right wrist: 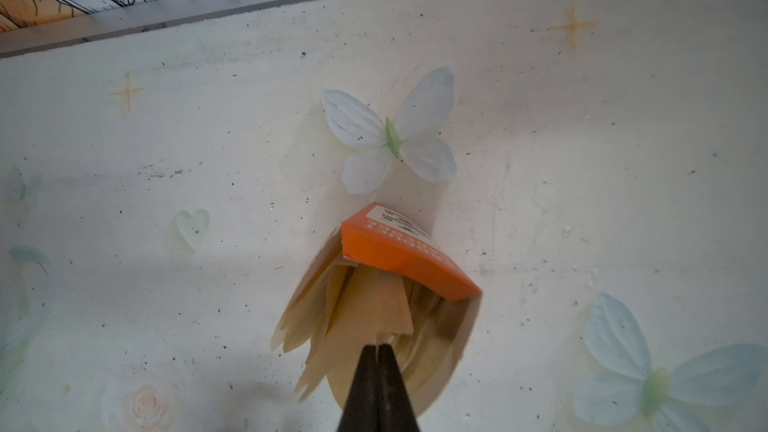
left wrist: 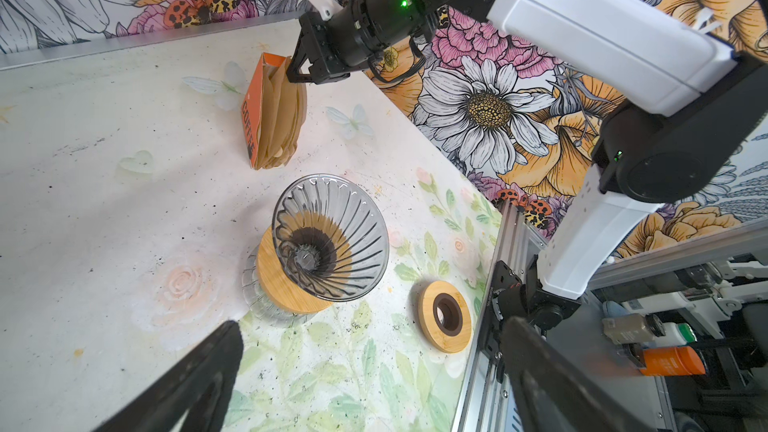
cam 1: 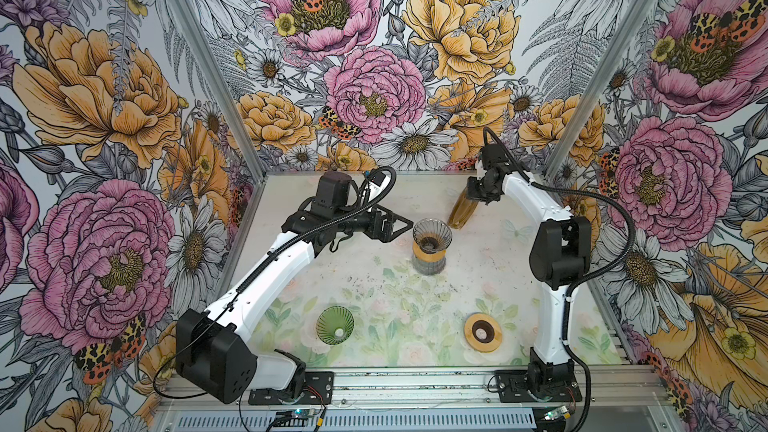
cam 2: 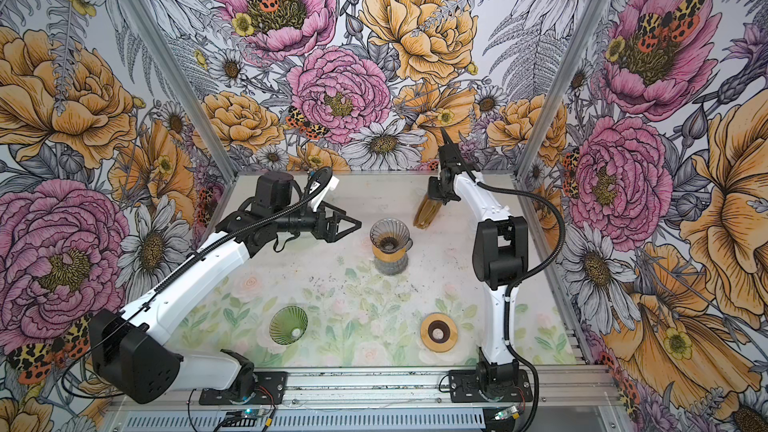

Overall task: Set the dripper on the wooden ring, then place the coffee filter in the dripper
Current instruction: 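Pinch the top brown paper filter with the right gripper and pull it free, then carry the paper filter with the right gripper over the glass dripper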

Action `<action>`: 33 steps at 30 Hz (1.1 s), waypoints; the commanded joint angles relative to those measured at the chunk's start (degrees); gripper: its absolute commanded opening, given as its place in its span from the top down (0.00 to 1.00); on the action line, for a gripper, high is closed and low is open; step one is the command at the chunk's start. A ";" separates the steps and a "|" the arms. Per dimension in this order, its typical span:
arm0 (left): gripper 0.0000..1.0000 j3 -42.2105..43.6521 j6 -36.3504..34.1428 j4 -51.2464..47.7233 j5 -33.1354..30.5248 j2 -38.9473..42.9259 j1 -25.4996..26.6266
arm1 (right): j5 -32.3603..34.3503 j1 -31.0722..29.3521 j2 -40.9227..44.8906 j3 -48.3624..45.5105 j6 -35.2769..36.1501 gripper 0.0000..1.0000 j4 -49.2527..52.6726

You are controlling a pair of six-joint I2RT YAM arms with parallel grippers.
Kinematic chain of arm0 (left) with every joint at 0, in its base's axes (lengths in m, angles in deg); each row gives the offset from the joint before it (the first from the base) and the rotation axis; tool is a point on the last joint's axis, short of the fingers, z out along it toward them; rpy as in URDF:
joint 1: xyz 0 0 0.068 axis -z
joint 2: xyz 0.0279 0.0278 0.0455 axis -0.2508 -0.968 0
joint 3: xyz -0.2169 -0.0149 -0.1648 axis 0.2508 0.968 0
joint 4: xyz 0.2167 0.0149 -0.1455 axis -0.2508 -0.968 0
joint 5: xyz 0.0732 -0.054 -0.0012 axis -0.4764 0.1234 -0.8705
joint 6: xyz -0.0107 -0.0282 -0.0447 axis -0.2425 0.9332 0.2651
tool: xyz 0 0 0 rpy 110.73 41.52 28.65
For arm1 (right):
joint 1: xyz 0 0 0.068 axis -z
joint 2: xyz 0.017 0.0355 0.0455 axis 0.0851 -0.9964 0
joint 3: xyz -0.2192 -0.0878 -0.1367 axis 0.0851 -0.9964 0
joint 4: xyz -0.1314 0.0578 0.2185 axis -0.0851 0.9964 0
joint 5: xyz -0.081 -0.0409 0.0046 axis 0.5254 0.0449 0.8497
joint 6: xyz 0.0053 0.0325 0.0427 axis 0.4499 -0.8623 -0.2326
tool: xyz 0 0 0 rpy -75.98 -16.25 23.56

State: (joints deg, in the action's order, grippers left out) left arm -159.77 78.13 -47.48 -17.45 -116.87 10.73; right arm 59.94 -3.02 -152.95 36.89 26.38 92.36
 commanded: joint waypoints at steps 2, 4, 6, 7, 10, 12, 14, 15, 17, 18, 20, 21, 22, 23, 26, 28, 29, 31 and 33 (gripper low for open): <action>0.01 -0.82 0.68 1.72 1.48 -0.34 -0.51 | 0.27 0.10 5.39 0.36 1.69 0.97 0.76; 0.01 -0.81 0.61 1.67 1.51 -0.34 -0.46 | 0.29 0.08 6.69 -0.35 2.04 0.98 1.02; 0.01 -0.81 0.68 1.63 1.48 -0.43 -0.46 | 0.27 0.08 8.09 -1.03 2.31 0.97 1.24; 0.01 -0.81 0.68 1.66 1.47 -0.43 -0.45 | 0.11 0.09 8.96 -1.41 2.49 0.97 1.37; 0.01 -0.79 0.76 1.72 1.49 -0.58 -0.34 | -0.40 0.16 11.62 -2.62 3.26 0.98 1.96; 0.01 -0.76 0.76 1.65 1.51 -0.68 -0.23 | -0.67 -0.01 13.59 -3.40 3.91 0.98 2.55; 0.01 -0.72 0.77 1.73 1.29 -0.69 0.04 | -0.73 -0.17 15.88 -4.21 4.32 0.98 3.10; 0.01 -0.65 0.72 1.77 1.21 -0.69 0.12 | -0.77 -0.24 17.07 -4.63 4.55 0.98 3.51; 0.01 -0.64 0.78 1.68 1.18 -0.69 0.22 | -0.71 -0.53 19.12 -4.78 4.80 0.98 4.88; 0.01 -0.64 0.77 1.70 1.14 -0.69 0.23 | -0.66 -0.63 20.28 -4.77 4.89 0.99 5.54; 0.01 -0.63 0.77 1.68 1.02 -0.69 0.34 | -0.73 -1.14 22.61 -5.08 5.17 0.99 6.86; 0.01 -0.63 0.77 1.62 1.10 -0.78 0.41 | -1.52 -1.47 23.80 -5.13 5.42 1.00 7.57; 0.01 -0.68 0.73 1.69 1.14 -0.78 0.41 | -1.98 -1.84 24.92 -5.04 5.79 1.00 8.51; 0.01 -0.64 0.77 1.71 1.29 -0.81 0.41 | -2.20 -2.20 25.81 -4.97 5.91 1.00 9.39; 0.01 -0.65 0.77 1.69 1.10 -0.88 0.41 | -4.83 -3.37 28.53 -4.39 6.65 1.00 12.58; 0.01 -0.66 0.60 1.62 0.96 -0.78 0.41 | -7.22 -4.08 30.61 -4.81 6.84 1.00 14.01; 0.01 -0.57 0.49 1.68 1.04 -0.65 0.41 | -8.27 -4.42 31.32 -4.86 6.83 1.00 14.67; 0.01 -0.58 0.49 1.70 0.84 -0.47 0.11 | -10.45 -5.22 32.92 -5.04 6.88 1.00 16.38; 0.01 -0.61 0.50 1.69 0.76 -0.38 0.00 | -12.29 -5.93 34.15 -5.09 6.88 1.00 17.68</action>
State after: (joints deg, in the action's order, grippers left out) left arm -159.77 78.30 -47.46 -17.27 -117.18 10.84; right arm 52.10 -8.11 -121.06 32.02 32.28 106.53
